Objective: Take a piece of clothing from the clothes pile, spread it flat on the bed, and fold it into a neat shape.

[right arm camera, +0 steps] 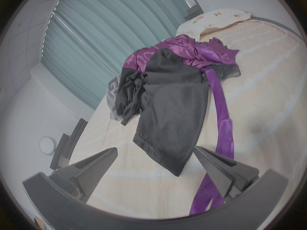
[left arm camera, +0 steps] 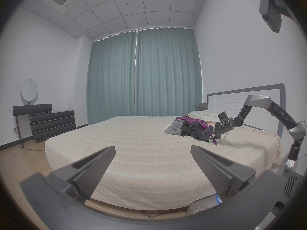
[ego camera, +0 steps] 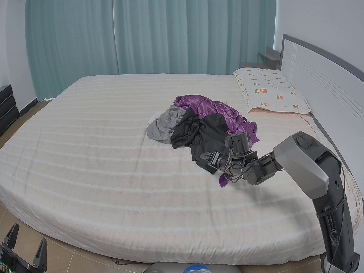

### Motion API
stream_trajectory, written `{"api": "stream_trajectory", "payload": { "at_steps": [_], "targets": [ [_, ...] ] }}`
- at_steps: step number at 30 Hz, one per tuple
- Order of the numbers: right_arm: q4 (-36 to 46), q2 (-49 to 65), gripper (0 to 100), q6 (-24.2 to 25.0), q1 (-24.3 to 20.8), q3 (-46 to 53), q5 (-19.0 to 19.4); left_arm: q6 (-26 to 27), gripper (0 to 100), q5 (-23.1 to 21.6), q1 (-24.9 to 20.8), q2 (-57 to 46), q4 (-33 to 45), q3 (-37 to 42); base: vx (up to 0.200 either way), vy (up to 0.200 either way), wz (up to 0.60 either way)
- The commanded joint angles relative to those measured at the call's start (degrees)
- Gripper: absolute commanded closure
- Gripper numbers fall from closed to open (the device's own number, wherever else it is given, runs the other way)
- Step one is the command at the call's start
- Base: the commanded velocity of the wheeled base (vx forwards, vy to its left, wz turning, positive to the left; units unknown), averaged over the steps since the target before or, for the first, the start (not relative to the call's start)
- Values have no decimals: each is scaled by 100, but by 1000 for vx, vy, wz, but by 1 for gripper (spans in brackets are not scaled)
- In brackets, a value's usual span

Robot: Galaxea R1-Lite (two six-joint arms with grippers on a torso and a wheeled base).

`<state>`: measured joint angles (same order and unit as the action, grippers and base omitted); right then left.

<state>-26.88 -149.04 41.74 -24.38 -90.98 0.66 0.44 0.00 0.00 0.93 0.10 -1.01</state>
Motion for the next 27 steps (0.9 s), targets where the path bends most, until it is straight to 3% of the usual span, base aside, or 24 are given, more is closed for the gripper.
{"api": "stream_trajectory", "payload": {
  "at_steps": [1,8,20,21,27],
  "targets": [
    [51,-222,0,1,-40,-113,-4,0,0,0,0,-93,-1,101,0,0,0],
    [166,-310,0,10,-49,-219,-22,0,0,0,0,-93,-1,101,0,0,0],
    [587,-1083,0,71,-146,-1704,-338,0,0,0,0,-93,-1,101,0,0,0],
    [754,-1127,100,71,-146,-1818,-356,0,0,0,0,-93,-1,101,0,0,0],
    [877,-1162,100,106,-146,-1915,-426,0,0,0,0,-93,-1,101,0,0,0]
  ]
}}
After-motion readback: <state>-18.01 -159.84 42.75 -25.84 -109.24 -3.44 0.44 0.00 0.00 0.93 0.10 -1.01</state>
